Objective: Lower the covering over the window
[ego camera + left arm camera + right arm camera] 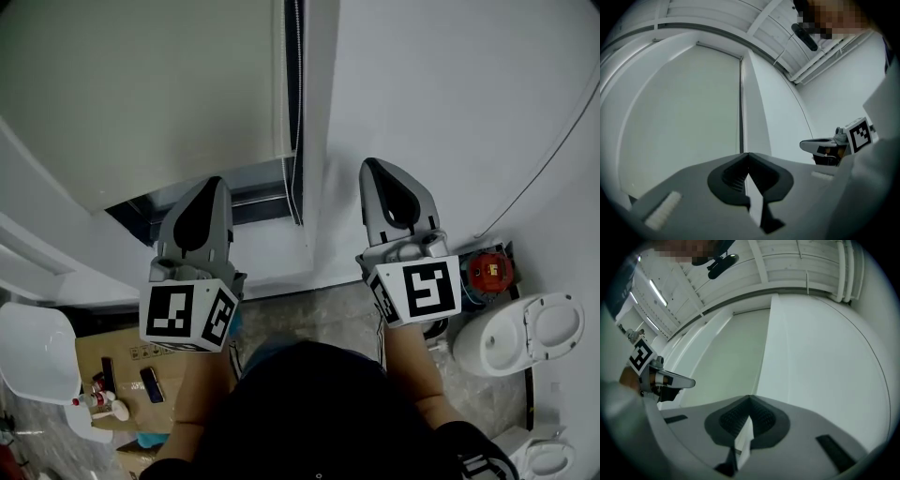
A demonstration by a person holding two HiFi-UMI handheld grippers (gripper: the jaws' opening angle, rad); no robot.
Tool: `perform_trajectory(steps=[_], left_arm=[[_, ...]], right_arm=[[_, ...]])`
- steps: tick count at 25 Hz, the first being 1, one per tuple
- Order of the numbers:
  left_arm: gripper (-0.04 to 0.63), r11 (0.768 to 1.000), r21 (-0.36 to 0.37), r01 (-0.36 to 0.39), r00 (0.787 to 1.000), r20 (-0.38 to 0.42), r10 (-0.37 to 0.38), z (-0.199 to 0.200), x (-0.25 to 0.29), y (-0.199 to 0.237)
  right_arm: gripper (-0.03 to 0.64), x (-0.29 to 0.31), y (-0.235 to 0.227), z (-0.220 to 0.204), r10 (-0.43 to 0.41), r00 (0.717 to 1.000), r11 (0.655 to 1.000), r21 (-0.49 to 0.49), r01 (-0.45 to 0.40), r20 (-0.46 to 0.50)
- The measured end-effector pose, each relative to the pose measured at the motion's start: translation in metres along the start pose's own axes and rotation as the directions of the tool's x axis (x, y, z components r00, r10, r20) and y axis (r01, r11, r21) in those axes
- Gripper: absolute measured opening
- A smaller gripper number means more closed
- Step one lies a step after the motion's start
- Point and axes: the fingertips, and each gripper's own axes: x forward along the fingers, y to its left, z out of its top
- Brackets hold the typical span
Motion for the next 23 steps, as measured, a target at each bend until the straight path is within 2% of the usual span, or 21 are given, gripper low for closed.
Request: perform_trajectory(steps=[9,23], left_arm=[[0.011,0.999,-0.020,0.028,1.000,-0.013,-0.029,-0.007,0.004,0.010],[0.011,0.991,-0.028,0.130,0.991,-0.026,-0.131,-0.010,0.034,0.017]], right_arm=[[0.012,0.009,0.012,-0.010,-0.011,1.000,1.000,0.009,0.012,-0.027],[0.012,0.038,0.012,-0.010,-0.067,0.996,0.998,0.007,0.068,-0.061]])
